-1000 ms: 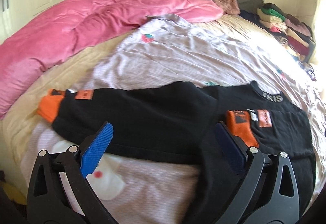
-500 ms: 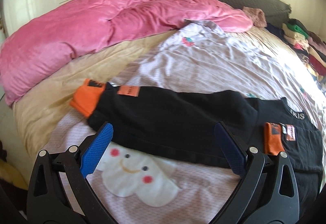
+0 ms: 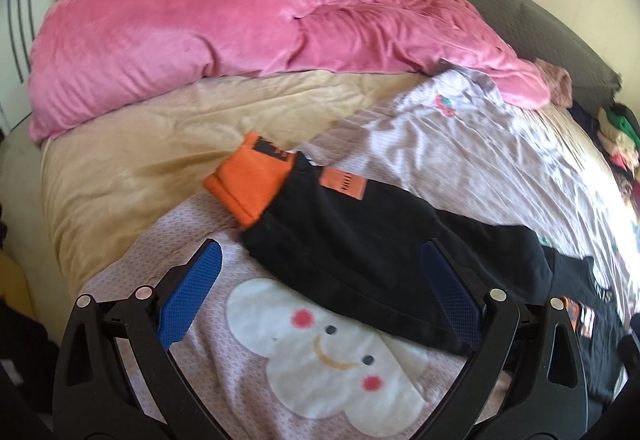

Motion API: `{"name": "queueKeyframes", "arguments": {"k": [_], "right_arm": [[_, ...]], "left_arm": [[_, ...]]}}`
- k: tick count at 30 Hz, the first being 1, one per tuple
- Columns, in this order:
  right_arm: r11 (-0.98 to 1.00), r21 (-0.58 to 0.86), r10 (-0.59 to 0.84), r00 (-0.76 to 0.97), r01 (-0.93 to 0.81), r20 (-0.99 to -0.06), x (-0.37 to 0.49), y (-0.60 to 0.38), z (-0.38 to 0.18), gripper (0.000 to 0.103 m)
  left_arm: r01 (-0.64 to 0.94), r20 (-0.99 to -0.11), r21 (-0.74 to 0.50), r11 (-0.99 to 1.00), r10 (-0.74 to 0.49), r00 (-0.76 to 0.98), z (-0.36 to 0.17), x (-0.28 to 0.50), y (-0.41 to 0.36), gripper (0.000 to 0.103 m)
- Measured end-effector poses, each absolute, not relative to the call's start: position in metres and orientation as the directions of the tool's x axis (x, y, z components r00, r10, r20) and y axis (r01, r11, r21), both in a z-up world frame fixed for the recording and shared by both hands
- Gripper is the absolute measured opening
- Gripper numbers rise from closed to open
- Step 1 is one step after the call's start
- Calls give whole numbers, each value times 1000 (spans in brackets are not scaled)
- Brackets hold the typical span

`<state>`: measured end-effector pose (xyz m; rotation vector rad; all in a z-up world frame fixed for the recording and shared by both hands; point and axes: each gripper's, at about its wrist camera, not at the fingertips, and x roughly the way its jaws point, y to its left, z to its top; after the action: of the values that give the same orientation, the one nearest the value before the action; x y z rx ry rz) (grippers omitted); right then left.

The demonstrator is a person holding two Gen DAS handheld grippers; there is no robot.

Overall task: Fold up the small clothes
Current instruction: 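Grasp the orange cuff of that sleeve with the left gripper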

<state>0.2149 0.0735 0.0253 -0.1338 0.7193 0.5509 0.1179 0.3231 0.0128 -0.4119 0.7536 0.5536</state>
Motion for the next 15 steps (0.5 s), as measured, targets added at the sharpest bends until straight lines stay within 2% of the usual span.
{"name": "queueKeyframes", "arguments": {"k": [15], "right_arm": [[793,68,472,539,-605,-698,218,126,5,96]], "left_arm": [[-688,-778,-255,680,278,564,-19,124,384,93]]}}
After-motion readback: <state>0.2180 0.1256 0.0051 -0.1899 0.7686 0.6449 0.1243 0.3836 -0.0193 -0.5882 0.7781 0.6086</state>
